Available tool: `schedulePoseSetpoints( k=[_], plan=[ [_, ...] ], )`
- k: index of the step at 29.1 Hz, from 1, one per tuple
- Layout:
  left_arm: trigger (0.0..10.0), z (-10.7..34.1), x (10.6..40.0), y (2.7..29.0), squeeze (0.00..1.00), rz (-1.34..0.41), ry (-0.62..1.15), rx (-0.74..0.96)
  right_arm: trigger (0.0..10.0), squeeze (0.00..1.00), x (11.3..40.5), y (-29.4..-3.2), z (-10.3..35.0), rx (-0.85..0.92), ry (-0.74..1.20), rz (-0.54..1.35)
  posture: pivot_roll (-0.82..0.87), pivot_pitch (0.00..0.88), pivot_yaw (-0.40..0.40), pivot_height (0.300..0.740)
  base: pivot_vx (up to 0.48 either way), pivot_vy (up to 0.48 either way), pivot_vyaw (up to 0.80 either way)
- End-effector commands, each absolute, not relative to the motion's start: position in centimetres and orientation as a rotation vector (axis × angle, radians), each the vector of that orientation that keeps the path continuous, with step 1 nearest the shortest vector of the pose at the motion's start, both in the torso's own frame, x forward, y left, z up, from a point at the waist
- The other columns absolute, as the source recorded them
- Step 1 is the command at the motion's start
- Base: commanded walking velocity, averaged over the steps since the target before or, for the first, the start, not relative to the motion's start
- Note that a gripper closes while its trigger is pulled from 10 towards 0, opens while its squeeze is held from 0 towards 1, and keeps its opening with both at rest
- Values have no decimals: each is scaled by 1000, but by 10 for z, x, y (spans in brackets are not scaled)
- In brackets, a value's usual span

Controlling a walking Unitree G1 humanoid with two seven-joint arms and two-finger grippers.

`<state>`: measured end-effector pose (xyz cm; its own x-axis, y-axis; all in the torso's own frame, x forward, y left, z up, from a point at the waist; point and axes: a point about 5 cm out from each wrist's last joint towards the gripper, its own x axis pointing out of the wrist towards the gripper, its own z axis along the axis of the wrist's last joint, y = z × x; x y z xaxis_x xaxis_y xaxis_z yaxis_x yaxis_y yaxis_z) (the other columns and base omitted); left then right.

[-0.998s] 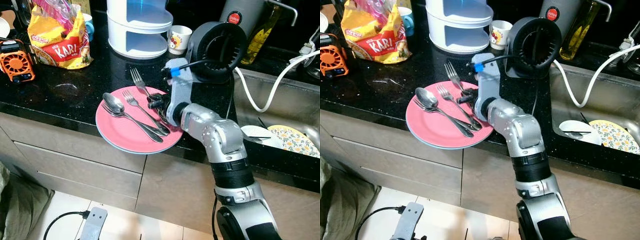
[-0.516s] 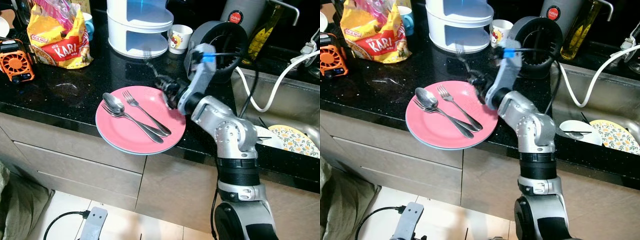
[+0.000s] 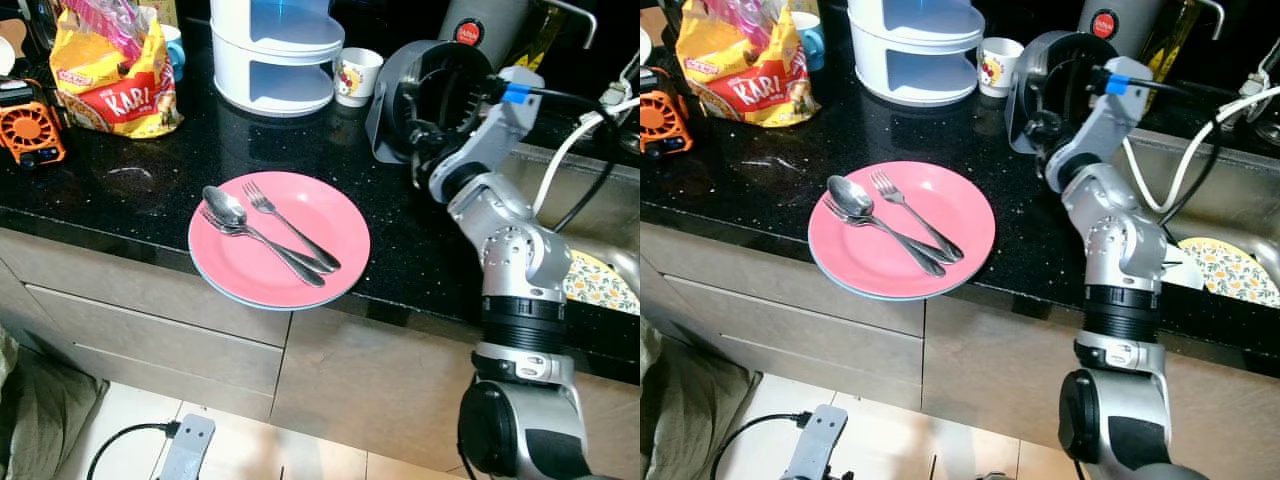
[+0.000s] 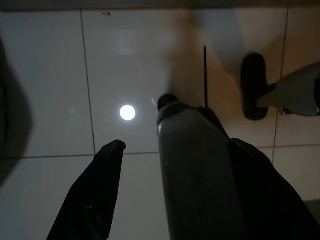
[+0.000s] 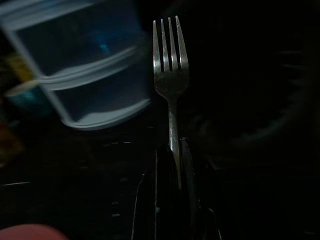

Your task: Kitchen organization

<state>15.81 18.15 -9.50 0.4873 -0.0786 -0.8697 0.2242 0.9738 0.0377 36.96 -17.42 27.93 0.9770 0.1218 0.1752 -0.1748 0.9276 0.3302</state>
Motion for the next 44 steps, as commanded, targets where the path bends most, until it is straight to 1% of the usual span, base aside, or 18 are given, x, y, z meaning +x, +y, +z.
schedulePoseSetpoints(
  k=[1,2,4,5,6,10,12,13,15,16,17,18,19,23,27,37,41,44],
  plan=[
    [10000,-104,139,172,0,-212,1121,127,3020,0,369,-186,281,351,-176,100,61,87,-83,740,0,0,-731],
    [10000,-104,139,171,0,-213,1122,127,3294,0,369,-195,280,343,-179,64,58,91,-82,740,0,0,-731],
    [10000,-104,139,171,0,-213,1122,127,3294,0,369,-195,280,343,-179,64,58,91,-82,740,0,0,-731],
    [10000,-104,137,171,0,-218,1127,129,3255,0,367,-213,279,340,-188,-14,53,100,-78,740,0,0,-725],
    [10000,-105,136,171,0,-219,1129,130,3216,0,367,-217,279,342,-191,-33,52,101,-78,740,0,0,-731],
    [10000,-105,134,171,0,-222,1132,131,2627,0,366,-222,278,335,-190,-59,50,108,-77,740,0,0,-730],
    [10000,-106,133,171,0,-222,1134,131,2627,0,366,-224,277,333,-190,-65,50,111,-78,740,0,0,-725],
    [10000,-106,130,171,0,-225,1139,130,3922,0,367,-223,275,299,-176,-74,49,122,-79,740,0,0,0],
    [10000,-107,130,171,0,-225,1141,130,3922,0,368,-223,274,283,-170,-75,49,122,-79,740,0,0,0],
    [10000,-107,128,171,0,-226,1143,129,6314,0,369,-221,273,258,-162,-78,49,131,-80,740,0,0,0],
    [10000,-108,126,171,0,-227,1146,129,8235,0,369,-219,272,237,-155,-81,48,139,-81,740,0,0,0],
    [10000,-108,126,171,0,-227,1146,129,8235,0,369,-219,272,237,-155,-81,48,139,-81,740,0,0,0],
    [10000,-108,124,170,0,-227,1152,127,10000,0,372,-217,269,219,-136,-82,48,147,-83,740,0,0,0],
    [10000,-111,114,171,0,-227,1172,122,10000,0,379,-210,263,156,-84,-83,50,183,-86,740,0,0,0],
    [10000,-114,100,172,0,-226,1198,120,10000,0,383,-211,261,99,-45,-115,53,214,-90,740,0,0,0],
    [10000,-120,67,180,0,-213,1259,111,10000,0,388,-236,269,-54,4,-280,34,281,-91,740,0,0,0],
    [10000,-121,61,180,0,-215,1266,108,10000,0,385,-245,268,-41,3,-253,29,299,-92,740,0,0,0],
    [10000,-121,57,181,0,-213,1269,103,10000,0,382,-253,264,-8,22,-253,29,305,-90,740,0,0,-735]
  ],
)
